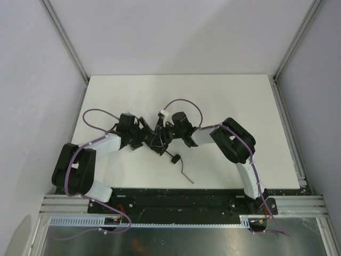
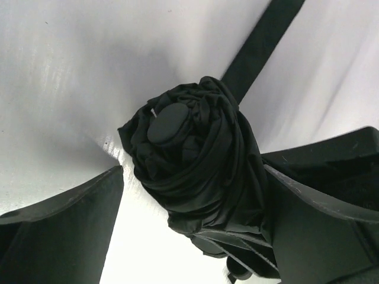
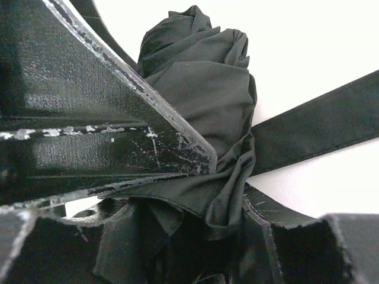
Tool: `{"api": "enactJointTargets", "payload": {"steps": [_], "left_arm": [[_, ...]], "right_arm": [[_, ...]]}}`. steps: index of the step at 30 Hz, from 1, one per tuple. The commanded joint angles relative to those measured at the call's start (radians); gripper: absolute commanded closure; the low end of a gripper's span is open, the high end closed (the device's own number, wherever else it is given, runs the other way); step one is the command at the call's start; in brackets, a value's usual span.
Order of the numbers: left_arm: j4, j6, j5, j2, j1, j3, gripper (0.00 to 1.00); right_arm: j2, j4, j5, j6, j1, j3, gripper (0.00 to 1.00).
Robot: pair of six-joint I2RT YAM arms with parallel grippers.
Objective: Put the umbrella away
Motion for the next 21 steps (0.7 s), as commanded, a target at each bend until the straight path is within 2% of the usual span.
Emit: {"api": "enactJointTargets", "payload": {"steps": [1,9,16,18,19,21], "left_arm": [[-0.078,0.051,0.025,0.028,-0.015,-0.044,0.04],[-0.035,0.029,0.059,0.107,-0.018,-0.053,0.29],[-0.014,0.030,0.065,0.140,-0.020,-0.061,0.67],[-0.014,0.028,0.066,0.145,-0.019,-0.067,0.87],[-0.014,0.024,0.069,0.150,-0.019,-0.070,0.93],[-0.014,0.018,0.082,0.161,-0.019,-0.074,0.98]], "right_arm": [[0.135,-0.141,-0.162,0.075,-0.041,-0.072,1.00],[0.141,-0.110,-0.261,0.104,-0.067,-0.065,1.00],[0.112,-0.183,-0.259,0.060,-0.070,-0.037,1.00],[0.080,-0.227,-0.214,0.033,-0.068,-0.023,0.99],[0.060,-0.249,-0.182,0.021,-0.067,-0.019,0.97],[0.016,-0.295,-0.125,-0.004,-0.063,-0.001,0.91]]}}
